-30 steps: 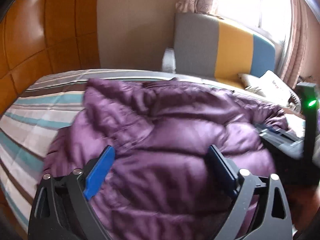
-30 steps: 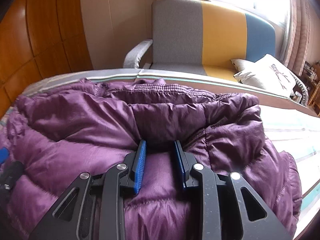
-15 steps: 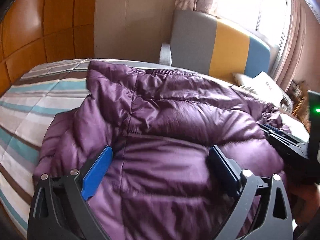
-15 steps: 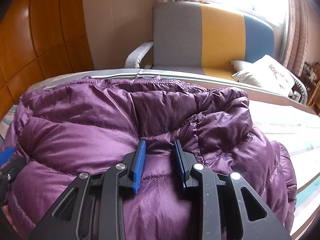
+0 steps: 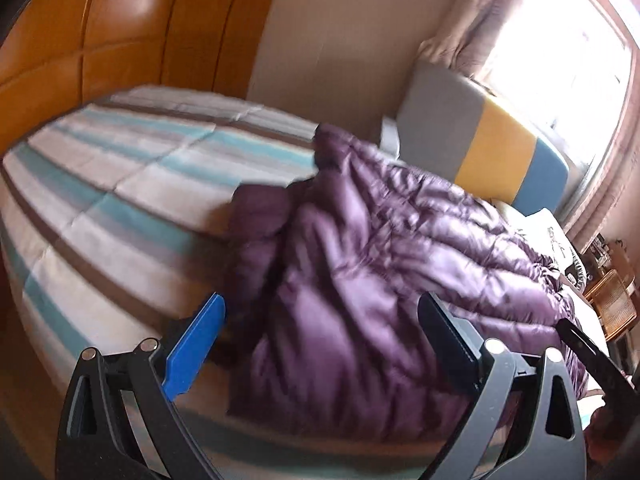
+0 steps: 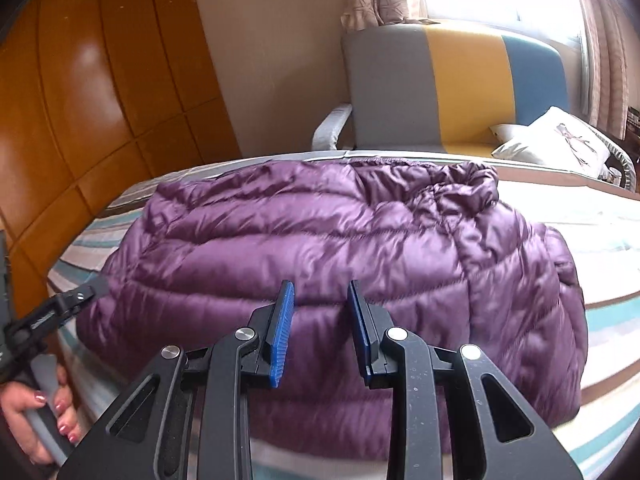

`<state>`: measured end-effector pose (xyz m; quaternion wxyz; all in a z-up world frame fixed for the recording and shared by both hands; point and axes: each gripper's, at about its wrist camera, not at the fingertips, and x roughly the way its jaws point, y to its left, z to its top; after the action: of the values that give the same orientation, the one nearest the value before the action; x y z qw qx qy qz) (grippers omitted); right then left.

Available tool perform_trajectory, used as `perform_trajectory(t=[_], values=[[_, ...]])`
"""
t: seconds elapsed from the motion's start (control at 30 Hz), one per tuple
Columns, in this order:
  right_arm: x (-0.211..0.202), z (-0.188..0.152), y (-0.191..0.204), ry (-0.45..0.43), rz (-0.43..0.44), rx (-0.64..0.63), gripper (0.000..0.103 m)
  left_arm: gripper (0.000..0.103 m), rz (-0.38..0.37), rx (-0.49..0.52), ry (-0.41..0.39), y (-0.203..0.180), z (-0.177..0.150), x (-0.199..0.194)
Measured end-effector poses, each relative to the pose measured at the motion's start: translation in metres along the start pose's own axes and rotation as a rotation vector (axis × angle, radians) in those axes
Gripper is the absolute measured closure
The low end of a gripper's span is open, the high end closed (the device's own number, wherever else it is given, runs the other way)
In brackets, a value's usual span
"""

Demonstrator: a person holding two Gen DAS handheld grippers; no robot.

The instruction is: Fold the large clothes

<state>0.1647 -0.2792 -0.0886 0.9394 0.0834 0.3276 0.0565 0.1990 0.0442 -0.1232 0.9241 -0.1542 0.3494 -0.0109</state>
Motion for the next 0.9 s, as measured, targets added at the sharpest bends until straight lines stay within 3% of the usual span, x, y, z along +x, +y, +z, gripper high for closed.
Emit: perform_trajectory(t=[0.13, 0.17, 0.37, 0.53, 0.73, 0.9], values=[[-0.004, -0.007, 0.007, 0.001, 0.001, -0.012, 0.076, 0.007, -0.01, -0.033, 0.051, 0.009, -0.014, 0.004], [-0.004, -0.009, 0.007, 0.0, 0.0, -0.014, 0.083, 0.007, -0.017, -0.034, 0.058, 0.008, -0.017, 0.004], [0.002, -0.01, 0.009, 0.026, -0.007, -0.025, 0.083, 0.011, -0.094, -0.063, 0.093, 0.004, -0.019, 0.011], [0.021, -0.015, 0.01, 0.085, -0.024, -0.037, 0.083, 0.017, -0.117, -0.126, 0.088, 0.005, -0.016, 0.015], [0.042, -0.024, 0.009, 0.132, -0.033, -0.068, 0.083, 0.018, -0.22, -0.242, 0.071, 0.01, -0.012, 0.028], [0.04, -0.027, 0.007, 0.121, -0.03, -0.057, 0.083, 0.02, -0.208, -0.263, 0.046, 0.002, -0.011, 0.036]])
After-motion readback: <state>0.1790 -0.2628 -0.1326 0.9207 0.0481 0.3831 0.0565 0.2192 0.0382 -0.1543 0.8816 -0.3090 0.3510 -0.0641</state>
